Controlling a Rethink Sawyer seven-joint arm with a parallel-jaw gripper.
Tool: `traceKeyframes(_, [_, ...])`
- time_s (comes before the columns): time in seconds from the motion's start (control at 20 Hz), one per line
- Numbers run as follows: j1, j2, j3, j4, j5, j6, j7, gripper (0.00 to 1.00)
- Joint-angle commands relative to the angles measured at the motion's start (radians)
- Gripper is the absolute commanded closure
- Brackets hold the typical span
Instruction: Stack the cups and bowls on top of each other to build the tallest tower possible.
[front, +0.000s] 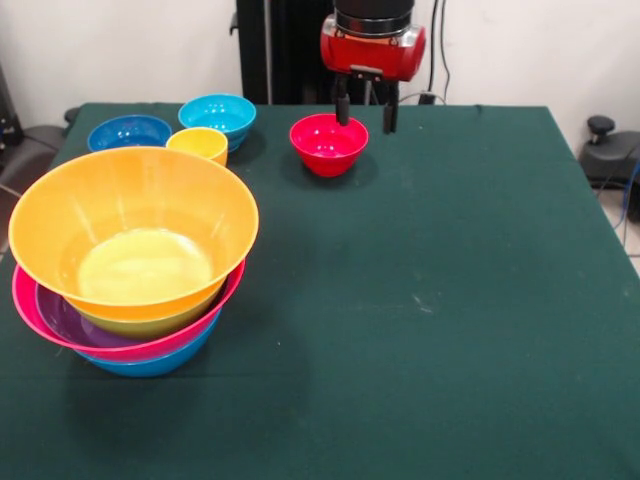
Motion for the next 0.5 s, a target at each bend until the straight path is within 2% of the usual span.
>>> traceKeyframes(0.05, [-0.005, 0.05, 0.065, 0.062, 0.014, -0.058, 0.097, 0.0])
traceKeyframes(0.2, [-0.013, 0.058, 0.065, 0.046, 0.015, -0.046, 0.087, 0.0])
traceKeyframes(0.5, [-0.007, 0.071, 0.054, 0.054, 0.004, -0.089, 0.101, 0.0])
